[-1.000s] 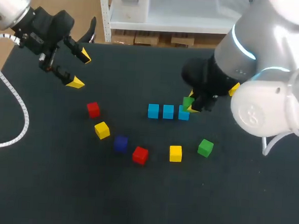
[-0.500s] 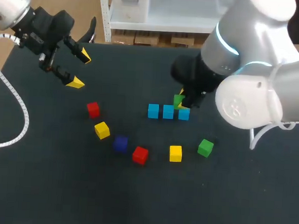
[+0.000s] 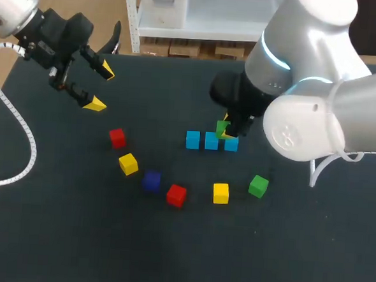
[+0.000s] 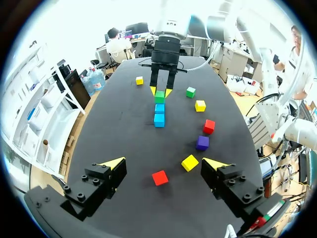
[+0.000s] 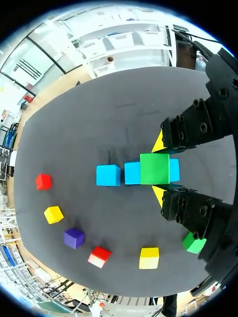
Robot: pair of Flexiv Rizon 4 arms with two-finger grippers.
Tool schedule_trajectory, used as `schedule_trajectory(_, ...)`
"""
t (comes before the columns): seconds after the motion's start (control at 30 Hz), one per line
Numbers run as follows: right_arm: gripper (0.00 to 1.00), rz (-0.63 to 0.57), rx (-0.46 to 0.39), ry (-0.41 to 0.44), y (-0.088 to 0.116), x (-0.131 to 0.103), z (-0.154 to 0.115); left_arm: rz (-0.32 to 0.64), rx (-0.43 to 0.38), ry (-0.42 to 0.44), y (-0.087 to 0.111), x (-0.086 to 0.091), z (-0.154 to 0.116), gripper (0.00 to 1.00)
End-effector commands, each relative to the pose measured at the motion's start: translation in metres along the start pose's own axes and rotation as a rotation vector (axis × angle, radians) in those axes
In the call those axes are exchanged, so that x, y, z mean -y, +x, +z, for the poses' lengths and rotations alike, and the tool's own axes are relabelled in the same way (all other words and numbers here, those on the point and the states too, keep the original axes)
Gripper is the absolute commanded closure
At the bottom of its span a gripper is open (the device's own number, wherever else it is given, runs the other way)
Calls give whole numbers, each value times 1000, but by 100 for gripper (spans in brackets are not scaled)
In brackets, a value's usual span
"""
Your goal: Place the blue cubes, place green cubes on the blue cubes, place the yellow cubes on the green cubes, then place the red cubes on the yellow cubes, and place purple cube on the red cubes.
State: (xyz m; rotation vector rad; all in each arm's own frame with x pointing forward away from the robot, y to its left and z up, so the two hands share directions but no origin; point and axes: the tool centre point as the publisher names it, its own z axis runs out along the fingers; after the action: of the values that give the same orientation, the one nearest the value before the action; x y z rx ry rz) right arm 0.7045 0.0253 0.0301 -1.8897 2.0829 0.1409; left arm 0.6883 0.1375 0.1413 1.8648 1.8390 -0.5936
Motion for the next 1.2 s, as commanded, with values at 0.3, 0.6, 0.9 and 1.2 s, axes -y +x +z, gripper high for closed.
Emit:
schedule_trajectory(0.3,100,1,-2,-7,2,1,3,3,3,-1,1,0,0,0)
schedule_trajectory(0.6,100,-2,3,-15,0,1,5,3,3,-1,1,0,0,0)
schedule_trajectory(0.9,100,-2,2,-19,0,1,5,3,3,-1,1,0,0,0)
schedule_trajectory(1.2,100,-6,6,-22,-1,0,5,3,3,-1,1,0,0,0)
